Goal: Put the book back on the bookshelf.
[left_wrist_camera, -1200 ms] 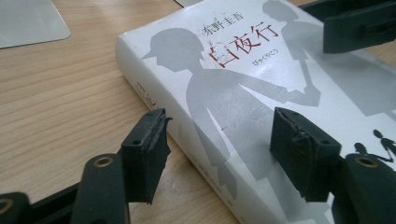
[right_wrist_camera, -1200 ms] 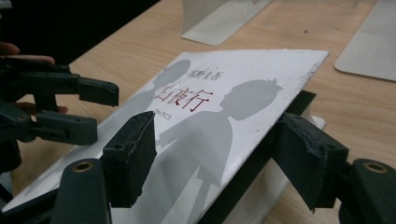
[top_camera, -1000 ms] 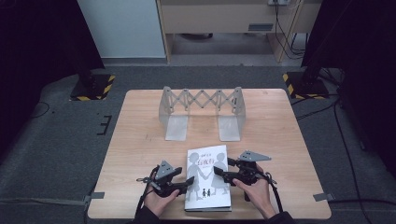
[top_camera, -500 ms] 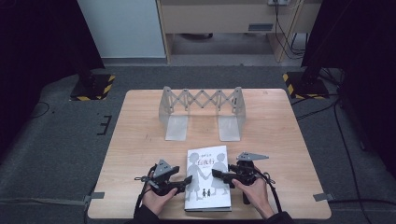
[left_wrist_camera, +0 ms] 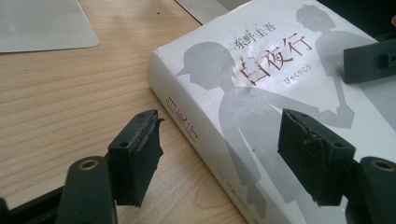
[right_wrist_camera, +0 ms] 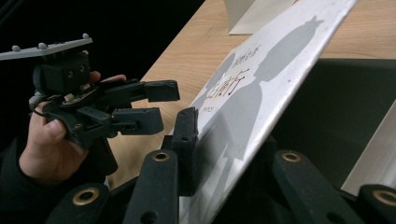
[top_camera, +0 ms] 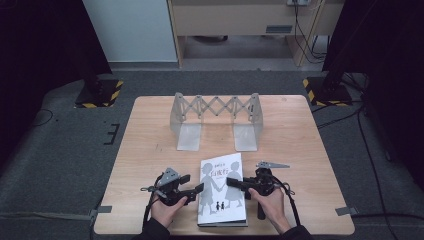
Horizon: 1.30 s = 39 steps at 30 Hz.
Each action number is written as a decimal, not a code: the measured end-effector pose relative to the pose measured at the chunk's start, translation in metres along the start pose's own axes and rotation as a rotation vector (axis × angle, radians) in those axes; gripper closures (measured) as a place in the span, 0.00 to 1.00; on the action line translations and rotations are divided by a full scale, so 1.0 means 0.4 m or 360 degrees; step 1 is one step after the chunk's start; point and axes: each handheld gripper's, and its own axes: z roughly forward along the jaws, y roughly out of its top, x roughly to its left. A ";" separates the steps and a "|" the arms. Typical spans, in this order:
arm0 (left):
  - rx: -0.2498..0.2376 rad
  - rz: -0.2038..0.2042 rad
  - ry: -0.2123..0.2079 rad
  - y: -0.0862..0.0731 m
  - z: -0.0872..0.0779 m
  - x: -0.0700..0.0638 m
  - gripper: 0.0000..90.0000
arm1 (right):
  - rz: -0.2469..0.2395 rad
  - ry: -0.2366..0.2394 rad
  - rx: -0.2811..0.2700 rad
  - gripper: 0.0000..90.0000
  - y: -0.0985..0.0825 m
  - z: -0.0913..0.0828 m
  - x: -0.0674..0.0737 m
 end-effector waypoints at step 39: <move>0.0042 -0.0228 -0.0569 -0.022 0.096 -0.002 0.00 | 0.0007 0.0254 -0.0100 0.88 0.037 -0.050 0.000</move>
